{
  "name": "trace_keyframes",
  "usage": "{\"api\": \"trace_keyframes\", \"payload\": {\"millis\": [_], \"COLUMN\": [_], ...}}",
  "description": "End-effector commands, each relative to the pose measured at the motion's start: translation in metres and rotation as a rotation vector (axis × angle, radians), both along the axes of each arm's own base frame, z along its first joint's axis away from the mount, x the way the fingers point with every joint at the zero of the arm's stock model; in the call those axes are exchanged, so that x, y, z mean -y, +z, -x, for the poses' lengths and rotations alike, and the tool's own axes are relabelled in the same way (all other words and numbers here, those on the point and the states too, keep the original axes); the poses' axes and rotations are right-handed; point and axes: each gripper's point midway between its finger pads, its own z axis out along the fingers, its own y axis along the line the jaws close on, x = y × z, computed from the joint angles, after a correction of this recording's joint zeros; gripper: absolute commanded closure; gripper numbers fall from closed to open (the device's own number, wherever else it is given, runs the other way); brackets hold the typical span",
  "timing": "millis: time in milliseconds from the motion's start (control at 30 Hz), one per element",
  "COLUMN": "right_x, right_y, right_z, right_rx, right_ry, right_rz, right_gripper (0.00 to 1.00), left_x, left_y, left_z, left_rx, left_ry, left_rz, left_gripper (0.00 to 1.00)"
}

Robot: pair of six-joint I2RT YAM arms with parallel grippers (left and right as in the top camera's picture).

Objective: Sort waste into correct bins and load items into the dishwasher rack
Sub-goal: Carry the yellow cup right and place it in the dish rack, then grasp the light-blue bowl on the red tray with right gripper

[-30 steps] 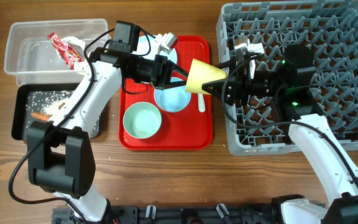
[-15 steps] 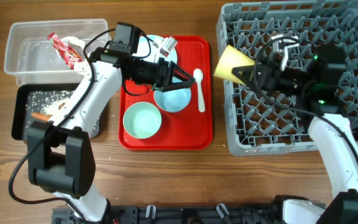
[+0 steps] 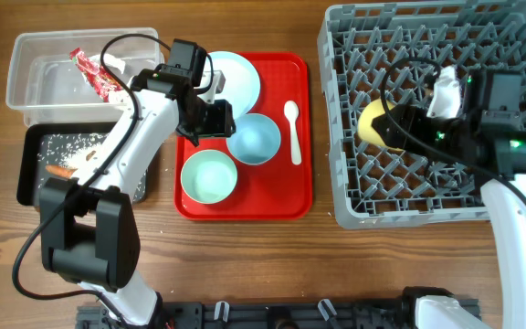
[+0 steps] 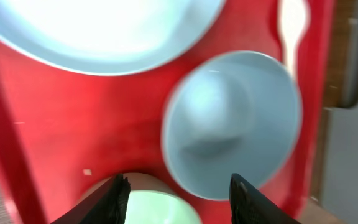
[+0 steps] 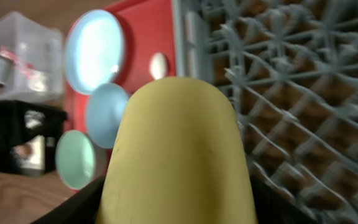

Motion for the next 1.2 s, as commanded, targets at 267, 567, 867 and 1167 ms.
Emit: {"api": "trace_keyframes", "payload": {"millis": [267, 567, 867, 1167], "right_x": [0.041, 0.041, 0.041, 0.017], "right_y": [-0.067, -0.115, -0.121, -0.053], "right_z": [0.048, 0.056, 0.048, -0.013], "right_rx": [-0.475, -0.720, -0.716, -0.456], "right_ry": [-0.079, -0.035, -0.036, -0.007], "right_rz": [0.367, 0.389, 0.387, 0.279], "right_gripper": [0.67, 0.67, 0.20, 0.20], "left_x": [-0.013, -0.013, -0.013, -0.012], "left_y": [0.012, 0.012, 0.012, 0.012], "left_z": [-0.010, -0.010, -0.010, -0.011], "left_rx": [0.069, 0.067, 0.067, 0.072], "left_ry": [0.015, 0.015, 0.015, 0.016], "left_rz": [-0.077, -0.077, -0.077, -0.073], "left_gripper": [0.45, 0.45, 0.44, 0.39]}}
